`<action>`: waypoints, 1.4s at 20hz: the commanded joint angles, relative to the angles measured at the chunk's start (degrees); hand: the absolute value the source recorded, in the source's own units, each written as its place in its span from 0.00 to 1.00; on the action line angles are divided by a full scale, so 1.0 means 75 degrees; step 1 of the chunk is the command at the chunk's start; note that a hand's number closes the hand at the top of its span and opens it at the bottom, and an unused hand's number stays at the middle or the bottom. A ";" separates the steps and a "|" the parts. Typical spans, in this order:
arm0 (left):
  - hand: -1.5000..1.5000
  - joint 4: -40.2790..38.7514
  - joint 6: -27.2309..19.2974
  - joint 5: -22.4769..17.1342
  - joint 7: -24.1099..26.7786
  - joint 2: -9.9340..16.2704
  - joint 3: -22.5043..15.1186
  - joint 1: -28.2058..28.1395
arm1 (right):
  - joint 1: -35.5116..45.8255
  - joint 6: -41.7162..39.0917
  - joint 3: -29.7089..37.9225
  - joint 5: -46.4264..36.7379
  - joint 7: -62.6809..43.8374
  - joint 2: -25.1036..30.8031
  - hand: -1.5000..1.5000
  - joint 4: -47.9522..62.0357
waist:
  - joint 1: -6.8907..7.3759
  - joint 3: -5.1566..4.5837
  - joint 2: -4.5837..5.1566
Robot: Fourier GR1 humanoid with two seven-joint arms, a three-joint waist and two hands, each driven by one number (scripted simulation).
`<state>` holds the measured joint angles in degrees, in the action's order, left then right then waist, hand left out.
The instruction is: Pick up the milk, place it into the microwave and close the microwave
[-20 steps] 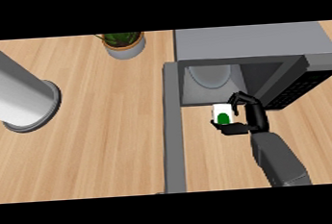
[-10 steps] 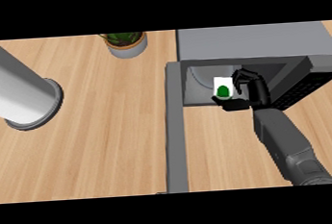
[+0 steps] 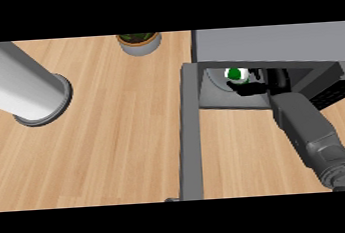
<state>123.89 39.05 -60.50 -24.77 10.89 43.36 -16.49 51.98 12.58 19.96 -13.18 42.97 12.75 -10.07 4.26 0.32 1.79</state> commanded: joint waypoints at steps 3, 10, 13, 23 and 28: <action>0.00 -0.0104 0.0059 -0.0113 -0.0018 0.0080 -0.0165 0.0177 | 0.0613 0.0815 -0.0073 -0.0250 -0.0482 0.0624 1.00 0.0157 | 0.0274 -0.0010 0.0120; 0.00 -0.0409 0.0025 0.0082 0.0012 0.0380 -0.0132 0.0605 | 0.0766 0.1276 -0.0114 -0.0358 -0.0682 0.0811 1.00 0.0367 | 0.0419 -0.0003 0.0250; 0.00 -0.0446 -0.0021 0.0144 -0.0008 0.0376 -0.0173 0.0665 | 0.0978 0.1288 -0.0051 -0.0311 -0.0944 0.1075 1.00 0.0420 | 0.0536 0.0003 0.0314; 0.00 -0.0654 0.0045 0.0232 0.0021 0.0539 -0.0282 0.1012 | 0.0915 0.1381 0.0031 -0.0174 -0.0675 0.1346 1.00 0.0490 | 0.0621 0.0020 0.0421; 0.00 -0.0629 0.0058 0.0397 -0.0014 0.0505 -0.0314 0.0994 | 0.0982 0.1419 0.0095 -0.0060 -0.0671 0.1487 1.00 0.0553 | 0.0713 0.0022 0.0425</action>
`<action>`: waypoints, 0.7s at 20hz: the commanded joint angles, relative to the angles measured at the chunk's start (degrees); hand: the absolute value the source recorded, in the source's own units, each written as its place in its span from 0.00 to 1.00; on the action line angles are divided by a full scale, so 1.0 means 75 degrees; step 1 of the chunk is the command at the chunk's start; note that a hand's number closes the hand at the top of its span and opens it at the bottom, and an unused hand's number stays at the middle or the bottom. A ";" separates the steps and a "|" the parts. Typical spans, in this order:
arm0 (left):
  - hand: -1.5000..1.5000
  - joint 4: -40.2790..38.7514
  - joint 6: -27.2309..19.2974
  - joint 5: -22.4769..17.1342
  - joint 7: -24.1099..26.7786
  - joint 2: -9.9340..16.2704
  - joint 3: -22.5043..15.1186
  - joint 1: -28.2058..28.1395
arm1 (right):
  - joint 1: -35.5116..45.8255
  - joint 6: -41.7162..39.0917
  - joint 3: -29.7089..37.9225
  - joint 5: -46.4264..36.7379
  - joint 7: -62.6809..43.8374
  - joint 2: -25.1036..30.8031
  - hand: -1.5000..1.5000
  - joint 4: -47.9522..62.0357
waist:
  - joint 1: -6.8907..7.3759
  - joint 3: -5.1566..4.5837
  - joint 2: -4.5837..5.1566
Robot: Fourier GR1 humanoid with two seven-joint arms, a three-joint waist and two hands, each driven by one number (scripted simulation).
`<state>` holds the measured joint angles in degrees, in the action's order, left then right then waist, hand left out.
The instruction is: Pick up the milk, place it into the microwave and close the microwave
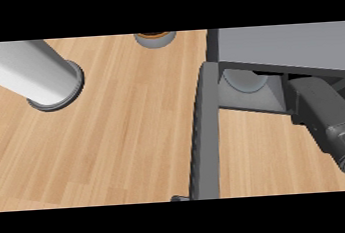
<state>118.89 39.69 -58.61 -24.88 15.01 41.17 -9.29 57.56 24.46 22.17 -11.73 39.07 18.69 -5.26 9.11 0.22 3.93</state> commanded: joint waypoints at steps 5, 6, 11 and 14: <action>0.00 -0.0075 0.0007 0.0276 -0.0012 0.0131 0.0059 0.0139 | 0.0088 -0.0151 -0.0183 -0.0174 -0.0001 0.0679 1.00 0.0055 | 0.0116 0.0042 0.0194; 0.00 -0.0083 0.0123 0.0314 0.0075 0.0068 0.0032 0.0190 | 0.0209 -0.0046 -0.0165 -0.0148 -0.0061 0.0621 1.00 0.0044 | 0.0184 0.0031 0.0211; 0.00 -0.0201 0.0149 0.0451 0.0072 0.0151 0.0042 0.0290 | 0.0281 -0.0249 -0.0229 -0.0162 -0.0087 0.0833 1.00 0.0096 | 0.0159 0.0029 0.0229; 0.00 -0.0125 0.0152 0.0495 0.0044 0.0167 -0.0012 0.0315 | 0.0071 0.1237 -0.0679 -0.0647 -0.0345 0.1104 1.00 0.0325 | 0.0304 -0.0043 0.0367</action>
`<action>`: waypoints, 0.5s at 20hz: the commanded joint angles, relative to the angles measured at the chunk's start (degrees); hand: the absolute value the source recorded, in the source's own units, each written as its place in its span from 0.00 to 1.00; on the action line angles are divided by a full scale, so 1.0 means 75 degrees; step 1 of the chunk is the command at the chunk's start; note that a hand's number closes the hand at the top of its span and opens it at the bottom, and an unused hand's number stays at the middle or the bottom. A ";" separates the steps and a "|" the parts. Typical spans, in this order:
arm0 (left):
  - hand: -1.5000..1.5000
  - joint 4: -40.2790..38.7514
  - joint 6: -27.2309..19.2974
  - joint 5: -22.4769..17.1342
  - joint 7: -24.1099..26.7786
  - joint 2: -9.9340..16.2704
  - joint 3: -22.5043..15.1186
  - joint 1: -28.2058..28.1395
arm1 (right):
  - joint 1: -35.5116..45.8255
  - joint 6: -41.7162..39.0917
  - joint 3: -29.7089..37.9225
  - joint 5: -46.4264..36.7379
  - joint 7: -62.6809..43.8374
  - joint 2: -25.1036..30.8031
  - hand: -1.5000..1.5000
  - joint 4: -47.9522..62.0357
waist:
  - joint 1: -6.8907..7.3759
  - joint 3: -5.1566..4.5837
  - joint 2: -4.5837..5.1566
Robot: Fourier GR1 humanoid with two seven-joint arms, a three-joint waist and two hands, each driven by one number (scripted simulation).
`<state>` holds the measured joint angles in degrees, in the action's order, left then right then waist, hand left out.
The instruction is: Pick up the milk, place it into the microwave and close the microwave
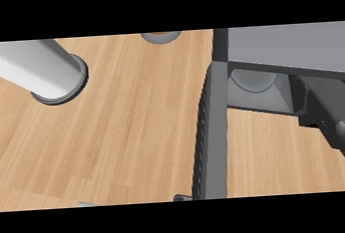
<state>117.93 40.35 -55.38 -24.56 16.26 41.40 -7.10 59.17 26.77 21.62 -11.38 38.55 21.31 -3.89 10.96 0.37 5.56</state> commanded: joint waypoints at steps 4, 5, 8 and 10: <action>0.00 -0.0181 0.0163 0.0251 0.0021 -0.0027 -0.0071 0.0067 | 0.0545 -0.1315 0.0127 0.0175 0.0187 0.0071 0.00 -0.0303 | -0.0040 0.0032 -0.0055; 0.00 -0.0222 0.0182 0.0281 0.0062 0.0010 -0.0044 0.0143 | 0.0424 -0.1370 -0.0041 0.0015 0.0305 -0.0067 0.00 -0.0246 | 0.0005 0.0026 -0.0021; 0.00 -0.0167 0.0205 0.0410 0.0083 -0.0109 -0.0228 0.0269 | 0.0703 -0.1169 -0.0531 -0.0469 -0.0333 -0.0276 0.00 0.0059 | 0.0161 -0.0015 -0.0033; 0.00 -0.0204 0.0141 0.0413 0.0034 0.0003 -0.0241 0.0367 | 0.0796 -0.0872 -0.0638 -0.0573 -0.0520 -0.0397 0.00 0.0078 | 0.0154 -0.0014 -0.0070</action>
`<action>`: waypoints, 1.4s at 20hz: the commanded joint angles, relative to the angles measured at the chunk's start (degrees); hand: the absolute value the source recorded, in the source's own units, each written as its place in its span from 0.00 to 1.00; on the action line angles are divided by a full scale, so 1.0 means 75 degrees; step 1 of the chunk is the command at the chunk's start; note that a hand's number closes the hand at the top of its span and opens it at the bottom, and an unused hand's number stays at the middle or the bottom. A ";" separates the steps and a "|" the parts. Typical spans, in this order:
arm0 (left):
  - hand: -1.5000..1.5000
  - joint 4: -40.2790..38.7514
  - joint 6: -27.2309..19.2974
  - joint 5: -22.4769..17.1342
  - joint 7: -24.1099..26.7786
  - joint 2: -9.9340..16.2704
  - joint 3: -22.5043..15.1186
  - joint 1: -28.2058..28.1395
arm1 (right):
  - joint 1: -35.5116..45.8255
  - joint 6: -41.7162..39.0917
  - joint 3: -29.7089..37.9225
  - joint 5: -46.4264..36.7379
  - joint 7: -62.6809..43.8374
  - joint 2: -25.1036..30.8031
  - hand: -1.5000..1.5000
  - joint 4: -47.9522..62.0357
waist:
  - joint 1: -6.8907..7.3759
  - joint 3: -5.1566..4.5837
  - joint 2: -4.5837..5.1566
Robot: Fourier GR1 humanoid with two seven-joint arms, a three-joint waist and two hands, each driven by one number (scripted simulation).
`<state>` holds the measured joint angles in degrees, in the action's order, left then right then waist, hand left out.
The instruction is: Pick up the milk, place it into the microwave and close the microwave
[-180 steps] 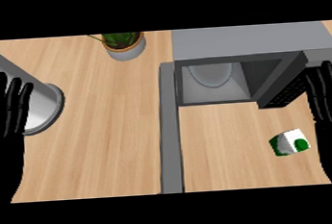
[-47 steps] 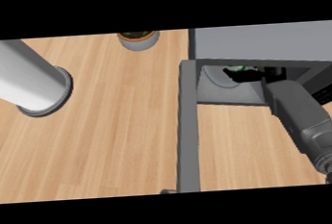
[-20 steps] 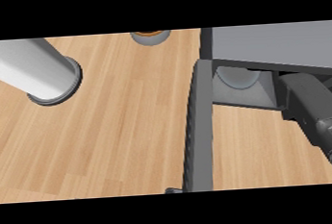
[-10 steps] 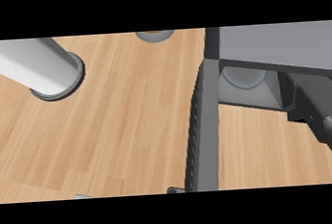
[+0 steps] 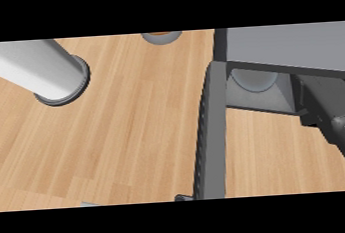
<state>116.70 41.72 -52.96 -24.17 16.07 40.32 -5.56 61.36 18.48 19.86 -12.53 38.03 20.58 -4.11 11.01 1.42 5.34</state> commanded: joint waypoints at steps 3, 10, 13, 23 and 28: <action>0.00 -0.0205 0.0104 0.0174 -0.0020 -0.0017 -0.0188 0.0144 | 0.0738 0.0668 -0.0462 -0.0462 -0.0777 -0.0491 0.00 0.0111 | 0.0214 -0.0174 -0.0071; 0.00 -0.0309 0.0123 0.0390 -0.0039 -0.0196 -0.0413 0.0209 | 0.1169 0.1028 -0.0380 -0.0311 -0.0974 -0.0907 0.00 -0.0063 | 0.0145 -0.0174 -0.0175; 0.00 -0.0382 0.0170 0.0440 -0.0073 -0.0146 -0.0512 0.0306 | 0.1210 0.0969 -0.0331 -0.0229 -0.0895 -0.0963 0.00 -0.0121 | 0.0109 -0.0167 -0.0154; 0.00 -0.0396 0.0502 0.0716 -0.0112 -0.0497 -0.0789 -0.0084 | 0.0760 0.1420 -0.0009 0.0129 -0.0399 -0.0720 0.00 -0.0202 | -0.0330 -0.0164 -0.0298; 0.00 -0.0467 0.0622 0.1060 0.0090 -0.0797 -0.0781 -0.0085 | 0.0769 0.0975 -0.0260 -0.0092 -0.0534 -0.0619 0.00 -0.0003 | -0.0578 -0.0174 -0.0365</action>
<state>113.13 45.82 -46.66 -24.16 11.54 34.71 -5.87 65.17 28.73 19.44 -11.65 35.98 13.43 -4.36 8.29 1.75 4.68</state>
